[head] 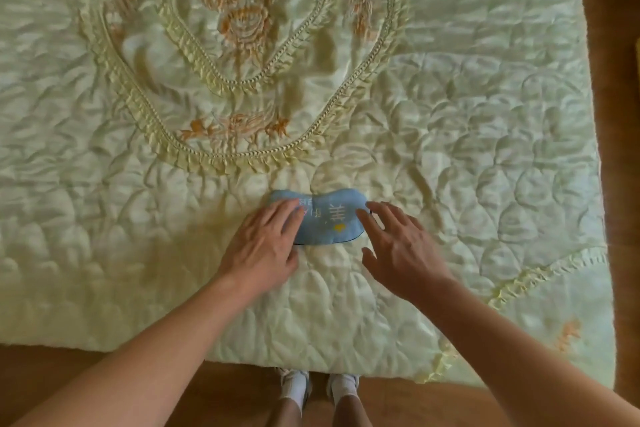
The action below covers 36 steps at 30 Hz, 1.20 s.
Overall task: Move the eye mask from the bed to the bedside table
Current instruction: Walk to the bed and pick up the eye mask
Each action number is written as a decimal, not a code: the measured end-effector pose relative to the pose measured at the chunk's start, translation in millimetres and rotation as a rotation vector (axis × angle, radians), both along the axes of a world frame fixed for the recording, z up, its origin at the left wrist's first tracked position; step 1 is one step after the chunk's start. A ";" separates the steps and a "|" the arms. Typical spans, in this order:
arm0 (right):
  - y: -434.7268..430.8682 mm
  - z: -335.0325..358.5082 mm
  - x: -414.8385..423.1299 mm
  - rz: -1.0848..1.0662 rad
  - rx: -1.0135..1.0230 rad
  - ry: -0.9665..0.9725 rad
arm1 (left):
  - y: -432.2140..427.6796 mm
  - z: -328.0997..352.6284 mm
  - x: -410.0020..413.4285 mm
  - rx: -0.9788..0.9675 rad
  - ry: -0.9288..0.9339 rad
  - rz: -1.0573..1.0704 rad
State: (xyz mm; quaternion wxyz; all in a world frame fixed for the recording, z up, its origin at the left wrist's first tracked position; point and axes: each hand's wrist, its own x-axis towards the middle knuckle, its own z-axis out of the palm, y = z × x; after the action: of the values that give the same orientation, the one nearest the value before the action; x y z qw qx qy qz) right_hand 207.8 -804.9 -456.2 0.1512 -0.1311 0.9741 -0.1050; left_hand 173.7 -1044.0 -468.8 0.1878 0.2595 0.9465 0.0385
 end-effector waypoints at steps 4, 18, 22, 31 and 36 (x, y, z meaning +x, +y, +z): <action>-13.6 -26.0 -2.5 0.048 -0.035 0.023 | 3.4 -32.3 -0.3 0.018 0.061 -0.090; -20.4 -63.3 -16.2 0.095 -0.048 0.182 | 16.8 -49.9 -20.1 0.102 0.271 -0.058; -23.4 -54.4 -28.2 0.044 -0.067 0.204 | 24.8 -40.7 -29.8 0.141 0.212 0.023; -2.8 78.4 -71.8 -0.341 -0.454 -0.238 | 28.2 62.4 -32.3 0.463 -0.404 0.519; 8.0 195.0 -77.4 -0.743 -0.893 -0.287 | 52.8 181.2 -21.5 0.809 -0.642 0.767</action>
State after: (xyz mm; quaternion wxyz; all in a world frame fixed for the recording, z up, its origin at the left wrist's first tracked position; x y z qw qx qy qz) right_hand 130.5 -796.9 -261.2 0.1648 0.1831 0.7863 -0.5666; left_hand 152.3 -991.2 -287.7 0.3221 -0.0717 0.7795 0.5325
